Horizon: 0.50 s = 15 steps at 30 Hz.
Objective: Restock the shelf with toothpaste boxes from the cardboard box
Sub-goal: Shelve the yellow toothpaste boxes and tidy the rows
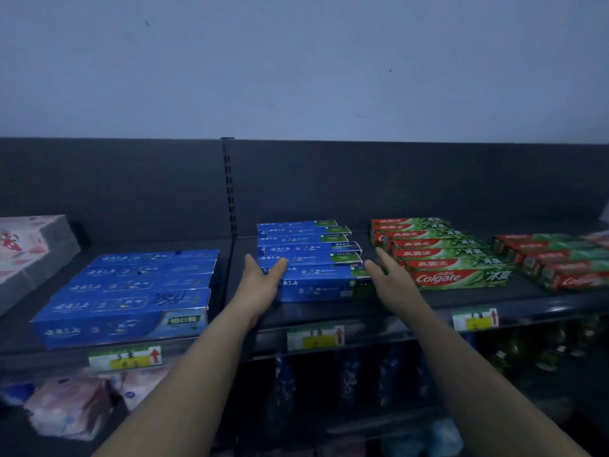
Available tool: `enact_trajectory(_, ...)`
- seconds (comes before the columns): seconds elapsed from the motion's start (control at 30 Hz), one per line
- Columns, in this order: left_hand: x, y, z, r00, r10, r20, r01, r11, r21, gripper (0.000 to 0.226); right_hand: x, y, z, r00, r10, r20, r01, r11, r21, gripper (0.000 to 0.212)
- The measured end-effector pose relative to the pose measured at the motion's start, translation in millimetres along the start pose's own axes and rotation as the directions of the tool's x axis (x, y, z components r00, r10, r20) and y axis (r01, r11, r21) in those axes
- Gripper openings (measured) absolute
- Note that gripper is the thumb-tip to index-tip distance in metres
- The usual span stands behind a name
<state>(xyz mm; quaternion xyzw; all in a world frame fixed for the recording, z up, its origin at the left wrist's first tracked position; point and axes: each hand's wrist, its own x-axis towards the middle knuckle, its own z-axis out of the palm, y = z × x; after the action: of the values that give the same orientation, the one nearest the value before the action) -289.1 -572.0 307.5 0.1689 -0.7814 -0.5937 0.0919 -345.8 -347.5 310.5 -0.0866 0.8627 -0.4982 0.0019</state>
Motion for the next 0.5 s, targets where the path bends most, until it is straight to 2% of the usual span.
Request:
enact_trajectory(0.07,-1.5,-3.7,4.1,1.0,0.002,-0.01,-0.002,1.0,0.009,0.092,3.3,-1.6,4.5,0.998,-0.01,0.058,0.009,1.0,0.016,0.058)
enact_trajectory(0.27,-9.5,-9.0,-0.5,0.999,-0.01,-0.043,0.012,0.999,0.042,0.097,4.4,2.7,9.5,0.985,-0.089,0.146,0.095,0.995,-0.029,0.039)
enact_trajectory(0.3,-8.4,-9.4,-2.2,0.999,-0.013,-0.053,0.016,0.999,0.045,0.091,5.8,1.2,7.2,0.985,-0.083,0.15,0.086,0.996,-0.016,0.036)
enact_trajectory(0.33,-7.1,-8.9,-3.0,0.998,-0.017,-0.065,0.019,0.999,0.036,0.083,7.8,-1.6,4.7,0.985,-0.068,0.159,0.067,0.998,0.012,0.037)
enact_trajectory(0.4,-4.9,-4.2,-3.3,0.996,-0.03,-0.088,0.029,1.0,-0.011,0.074,16.5,-7.0,1.0,0.986,-0.036,0.163,0.031,0.999,0.028,0.055)
enact_trajectory(0.5,0.4,3.5,-3.5,0.995,-0.051,-0.091,0.043,0.995,-0.087,0.075,30.9,-14.4,5.0,0.978,-0.004,0.207,-0.001,1.0,0.022,0.072)
